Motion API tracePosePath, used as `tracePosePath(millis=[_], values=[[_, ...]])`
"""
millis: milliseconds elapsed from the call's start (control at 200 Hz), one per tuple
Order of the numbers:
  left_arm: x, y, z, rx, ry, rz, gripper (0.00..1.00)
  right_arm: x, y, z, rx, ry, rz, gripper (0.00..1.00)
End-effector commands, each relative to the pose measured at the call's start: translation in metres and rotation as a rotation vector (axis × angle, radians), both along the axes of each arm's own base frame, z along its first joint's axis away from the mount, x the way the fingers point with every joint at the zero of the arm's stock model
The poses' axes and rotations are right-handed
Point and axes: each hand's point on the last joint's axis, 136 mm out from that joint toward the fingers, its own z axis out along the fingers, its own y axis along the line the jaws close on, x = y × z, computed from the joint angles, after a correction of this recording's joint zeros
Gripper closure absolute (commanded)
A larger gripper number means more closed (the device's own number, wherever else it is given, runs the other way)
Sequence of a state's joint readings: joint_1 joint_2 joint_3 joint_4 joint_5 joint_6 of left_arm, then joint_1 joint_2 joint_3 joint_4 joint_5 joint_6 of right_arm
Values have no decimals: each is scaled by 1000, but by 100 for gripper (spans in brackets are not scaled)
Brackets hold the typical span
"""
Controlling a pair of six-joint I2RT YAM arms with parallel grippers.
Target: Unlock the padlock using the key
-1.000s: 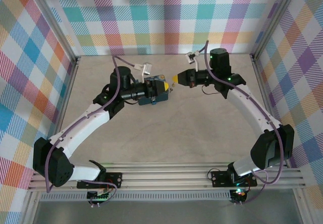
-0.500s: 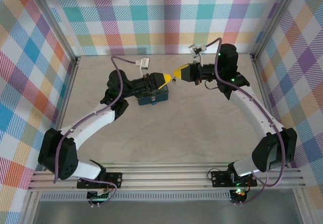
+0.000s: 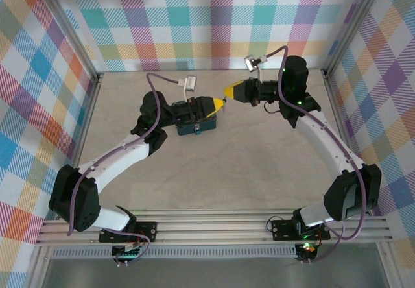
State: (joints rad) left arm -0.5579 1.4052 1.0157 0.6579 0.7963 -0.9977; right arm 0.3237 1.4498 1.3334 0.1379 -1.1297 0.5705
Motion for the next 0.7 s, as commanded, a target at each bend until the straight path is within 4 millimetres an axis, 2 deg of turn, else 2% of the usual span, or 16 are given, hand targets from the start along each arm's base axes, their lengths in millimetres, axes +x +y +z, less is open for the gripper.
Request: tracePosePath(millis=[0,120,320,400,510,695], values=[[-11,-4,22,-32,-80,-29,66,-6,-3,2,4,-17,5,100],[-14,-6,25,-37,-89,-34,67,-7,-4,0,0,-8,0,100],[-16,-8,25,-38,-88,-41,77,-9,-4,3,8,-6,3,100],[-16,-8,26,-38,-87,-38,84,-11,-3,3,9,-2,11,100],[-15,-6,24,-20,-85,-13,100,-14,-2,0,7,11,24,100],[-18,0,13,60,-86,18,100,-11,1,-3,5,41,18,100]])
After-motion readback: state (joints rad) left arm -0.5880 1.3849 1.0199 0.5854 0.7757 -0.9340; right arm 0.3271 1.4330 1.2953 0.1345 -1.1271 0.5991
